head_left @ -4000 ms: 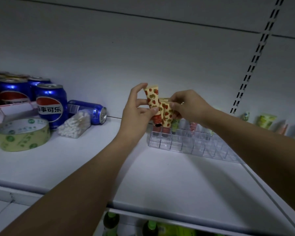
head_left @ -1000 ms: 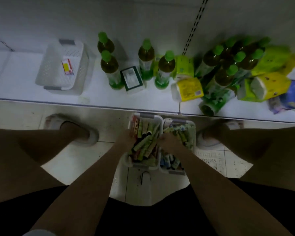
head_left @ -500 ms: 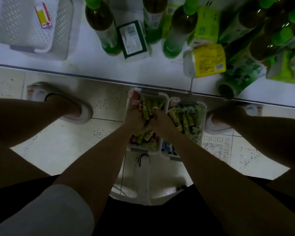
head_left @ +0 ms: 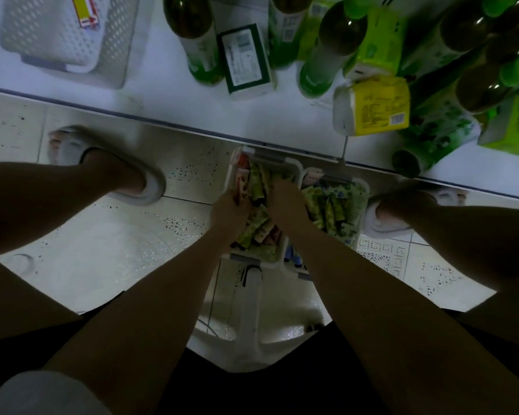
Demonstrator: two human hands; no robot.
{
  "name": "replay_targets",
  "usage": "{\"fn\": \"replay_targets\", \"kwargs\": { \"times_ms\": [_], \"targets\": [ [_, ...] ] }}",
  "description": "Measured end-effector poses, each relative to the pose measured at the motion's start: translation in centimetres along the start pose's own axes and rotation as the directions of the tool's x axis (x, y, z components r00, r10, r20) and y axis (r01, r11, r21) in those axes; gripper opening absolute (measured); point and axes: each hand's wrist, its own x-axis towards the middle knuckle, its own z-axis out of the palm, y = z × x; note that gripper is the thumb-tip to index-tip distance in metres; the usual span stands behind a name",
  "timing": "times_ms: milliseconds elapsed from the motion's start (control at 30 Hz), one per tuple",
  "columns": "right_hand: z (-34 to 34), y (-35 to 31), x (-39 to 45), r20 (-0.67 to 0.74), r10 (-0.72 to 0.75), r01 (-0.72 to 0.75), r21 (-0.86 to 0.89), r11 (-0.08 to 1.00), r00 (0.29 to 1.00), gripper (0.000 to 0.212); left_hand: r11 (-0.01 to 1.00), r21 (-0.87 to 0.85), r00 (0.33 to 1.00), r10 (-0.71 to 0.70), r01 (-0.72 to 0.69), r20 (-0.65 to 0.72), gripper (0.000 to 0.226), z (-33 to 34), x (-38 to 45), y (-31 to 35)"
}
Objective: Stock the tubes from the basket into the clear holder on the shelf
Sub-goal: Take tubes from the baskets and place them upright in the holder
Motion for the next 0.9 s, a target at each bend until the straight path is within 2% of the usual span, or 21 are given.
{"fn": "replay_targets", "kwargs": {
  "times_ms": [67, 167, 267, 367, 400, 467, 533, 700, 800, 900],
  "targets": [
    [0.8, -0.7, 0.4, 0.035, 0.009, -0.004, -0.15, 0.989, 0.999, 0.018, 0.99, -0.137, 0.999, -0.019, 0.023, 0.036, 0.022, -1.3, -0.4, 0.0],
    [2.0, -2.0, 1.3, 0.03, 0.032, -0.024, -0.237, 0.971, 0.999, 0.019, 0.952, -0.285, 0.99, -0.086, 0.115, 0.113, 0.021, -2.8, -0.7, -0.5],
    [2.2, -2.7, 2.5, 0.104, 0.096, -0.071, -0.216, 0.974, 0.99, 0.016, 0.921, -0.351, 0.983, -0.126, 0.167, 0.135, 0.017, -3.9, -1.0, -1.3],
    [1.8, -2.2, 3.3, 0.104, 0.174, -0.158, -0.138, 0.978, 0.979, 0.008, 0.904, -0.397, 0.984, -0.117, 0.161, 0.133, 0.015, -4.4, -1.1, -1.6],
    [1.7, -1.9, 3.3, 0.095, 0.195, -0.184, -0.12, 0.976, 0.976, 0.015, 0.895, -0.418, 0.985, -0.112, 0.157, 0.129, 0.016, -4.4, -1.0, -1.5],
    [1.5, -1.3, 3.1, 0.125, 0.23, -0.228, -0.03, 0.973, 0.965, 0.028, 0.879, -0.455, 0.988, -0.096, 0.14, 0.119, 0.015, -4.5, -0.7, -1.0],
    [1.0, -0.9, 2.3, 0.209, 0.228, -0.264, 0.163, 0.951, 0.951, 0.024, 0.87, -0.477, 0.99, -0.084, 0.126, 0.109, 0.017, -4.6, -0.5, -0.3],
    [-1.8, -0.7, -0.1, 0.391, 0.221, -0.412, 0.517, 0.75, 0.894, 0.022, 0.85, -0.518, 0.995, -0.06, 0.092, 0.079, 0.022, -5.0, -1.1, 1.3],
    [-3.2, -0.3, -1.6, 0.424, 0.12, -0.385, 0.624, 0.68, 0.898, 0.035, 0.821, -0.565, 0.997, -0.06, 0.081, 0.056, 0.021, -5.3, -2.6, 2.4],
    [-5.1, -0.5, -3.4, 0.354, -0.002, -0.282, 0.749, 0.599, 0.935, 0.025, 0.818, -0.575, 0.999, -0.011, 0.031, 0.038, 0.026, -5.7, -4.2, 3.8]
  ]
}}
